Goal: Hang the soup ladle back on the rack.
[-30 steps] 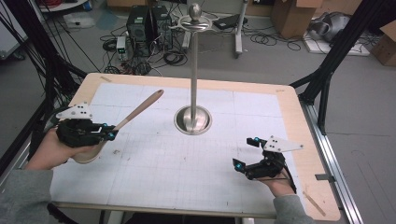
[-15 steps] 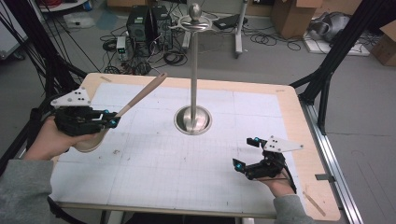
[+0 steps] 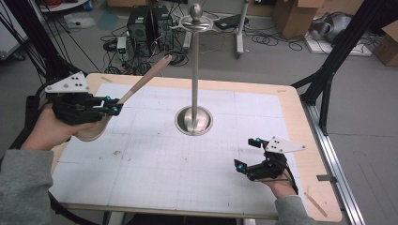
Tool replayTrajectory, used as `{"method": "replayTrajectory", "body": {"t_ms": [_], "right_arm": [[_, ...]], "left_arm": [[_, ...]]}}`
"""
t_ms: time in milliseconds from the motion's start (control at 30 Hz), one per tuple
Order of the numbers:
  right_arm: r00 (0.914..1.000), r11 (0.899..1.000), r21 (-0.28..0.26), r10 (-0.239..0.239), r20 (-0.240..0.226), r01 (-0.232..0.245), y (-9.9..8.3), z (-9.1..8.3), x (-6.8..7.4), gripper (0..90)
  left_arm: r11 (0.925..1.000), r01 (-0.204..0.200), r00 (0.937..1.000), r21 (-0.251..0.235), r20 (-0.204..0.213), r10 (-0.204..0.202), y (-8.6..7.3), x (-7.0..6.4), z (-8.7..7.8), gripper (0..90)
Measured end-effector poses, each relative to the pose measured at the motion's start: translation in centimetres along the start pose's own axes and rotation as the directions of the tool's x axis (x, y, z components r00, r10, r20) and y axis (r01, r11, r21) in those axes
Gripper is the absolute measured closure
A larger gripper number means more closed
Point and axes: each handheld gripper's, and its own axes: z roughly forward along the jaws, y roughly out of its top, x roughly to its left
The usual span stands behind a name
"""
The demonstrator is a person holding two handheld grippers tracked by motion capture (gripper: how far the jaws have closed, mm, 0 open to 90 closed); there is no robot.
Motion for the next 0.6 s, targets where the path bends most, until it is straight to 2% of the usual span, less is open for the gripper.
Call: {"method": "replayTrajectory", "body": {"t_ms": [67,233,467,600], "right_arm": [[1.0000,1.000,0.000,0.000,-0.001,0.000,0.0,0.0,0.0,0.1],[1.0000,1.000,-0.006,-0.008,0.001,0.008,0.0,0.0,-0.1,0.1],[1.0000,1.000,-0.004,-0.008,0.001,0.008,0.0,0.0,-0.1,0.1],[0.9999,1.000,-0.006,-0.010,-0.001,0.010,0.0,0.0,-0.1,0.1]], "left_arm": [[0.9999,-0.015,0.9999,-0.003,-0.006,0.015,0.2,0.1,-0.1,77.4],[0.9998,-0.019,0.9998,-0.005,-0.009,0.019,0.8,0.5,-0.1,77.3],[0.9988,-0.013,0.9998,-0.047,-0.014,0.012,1.5,1.3,-0.5,77.3],[0.9990,-0.016,0.9997,-0.041,-0.018,0.016,1.8,1.6,-0.6,77.3]]}}
